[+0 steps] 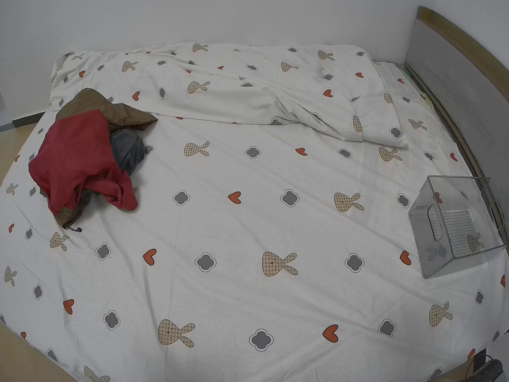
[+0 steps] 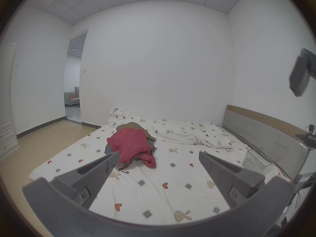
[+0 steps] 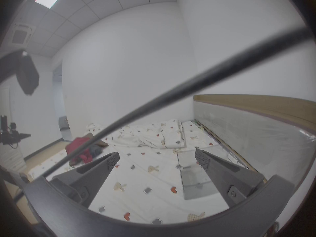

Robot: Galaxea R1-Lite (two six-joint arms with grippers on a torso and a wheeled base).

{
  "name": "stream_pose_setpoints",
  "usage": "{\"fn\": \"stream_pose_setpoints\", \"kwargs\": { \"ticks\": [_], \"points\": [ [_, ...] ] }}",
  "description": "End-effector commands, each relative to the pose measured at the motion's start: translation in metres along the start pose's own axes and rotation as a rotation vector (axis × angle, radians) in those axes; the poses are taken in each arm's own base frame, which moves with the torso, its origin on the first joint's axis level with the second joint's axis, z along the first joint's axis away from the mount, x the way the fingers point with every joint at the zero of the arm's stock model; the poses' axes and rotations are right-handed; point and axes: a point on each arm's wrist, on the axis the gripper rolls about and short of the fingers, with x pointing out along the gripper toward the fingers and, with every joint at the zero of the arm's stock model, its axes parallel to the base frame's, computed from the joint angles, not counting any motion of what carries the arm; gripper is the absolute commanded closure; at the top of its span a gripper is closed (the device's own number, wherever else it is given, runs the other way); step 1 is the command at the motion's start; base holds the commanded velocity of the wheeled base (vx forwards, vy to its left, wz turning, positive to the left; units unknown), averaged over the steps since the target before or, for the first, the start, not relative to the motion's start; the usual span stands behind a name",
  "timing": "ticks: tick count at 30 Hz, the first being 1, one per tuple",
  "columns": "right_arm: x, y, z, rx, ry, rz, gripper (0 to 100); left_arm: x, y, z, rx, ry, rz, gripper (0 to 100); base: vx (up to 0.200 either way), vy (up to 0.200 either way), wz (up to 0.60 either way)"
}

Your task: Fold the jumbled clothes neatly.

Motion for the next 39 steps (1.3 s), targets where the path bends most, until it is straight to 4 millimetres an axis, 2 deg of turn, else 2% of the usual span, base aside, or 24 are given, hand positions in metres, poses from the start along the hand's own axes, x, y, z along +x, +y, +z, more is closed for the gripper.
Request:
{"fn": "stream_pose_setpoints", "kwargs": {
  "ticks": [1,3,4,5,7,8,9,10,11,12,18,21,27,33,37,39],
  "points": [
    [0.078,0.012,0.096,0.105,0.174,0.063,0,0.136,-0.007,0.066,-0.019,0.357,0.129,0,0.000,0.000,0.00],
    [0.093,0.012,0.093,0.106,0.223,0.057,0,0.166,0.000,0.058,-0.018,0.437,0.191,0,0.000,0.000,0.00],
    [0.096,0.012,0.093,0.106,0.229,0.056,0,0.171,0.001,0.056,-0.019,0.452,0.202,0,0.000,0.000,0.00],
    [0.109,0.012,0.089,0.107,0.273,0.048,0,0.199,0.010,0.048,-0.023,0.516,0.247,0,0.000,0.000,0.00],
    [0.124,0.012,0.084,0.107,0.322,0.038,0,0.238,0.022,0.036,-0.030,0.586,0.290,0,0.000,0.000,0.00],
    [0.124,0.012,0.084,0.107,0.322,0.038,0,0.238,0.022,0.036,-0.030,0.586,0.290,0,0.000,0.000,0.00],
    [0.135,0.012,0.079,0.106,0.361,0.031,0,0.268,0.035,0.024,-0.036,0.633,0.329,0,0.000,0.000,0.00],
    [0.135,0.012,0.079,0.106,0.361,0.031,0,0.268,0.035,0.024,-0.036,0.633,0.329,0,0.000,0.000,0.00],
    [0.145,0.012,0.074,0.106,0.398,0.026,0,0.299,0.049,0.010,-0.019,0.667,0.361,0,0.000,0.000,0.00],
    [0.150,0.011,0.071,0.108,0.416,0.022,0,0.314,0.057,0.003,-0.004,0.678,0.379,0,0.000,0.000,0.00],
    [0.162,0.011,0.058,0.106,0.483,0.015,0,0.377,0.081,-0.033,0.059,0.678,0.553,0,0.000,0.000,0.00],
    [0.162,0.011,0.054,0.106,0.497,0.020,0,0.384,0.088,-0.037,0.050,0.675,0.565,0,0.000,0.000,0.00],
    [0.160,0.014,0.046,0.103,0.525,0.054,0,0.391,0.135,-0.046,-0.142,0.681,0.439,0,0.000,0.000,0.00],
    [0.163,0.017,0.038,0.102,0.469,0.104,0,0.398,0.178,-0.065,-0.227,0.690,0.509,0,0.000,0.000,0.00],
    [0.164,0.019,0.035,0.100,0.458,0.120,0,0.403,0.181,-0.070,-0.222,0.696,0.504,0,0.000,0.000,0.00],
    [0.163,0.022,0.035,0.099,0.461,0.145,0,0.415,0.162,-0.066,-0.196,0.684,0.448,0,0.000,0.000,0.00]
  ]
}}
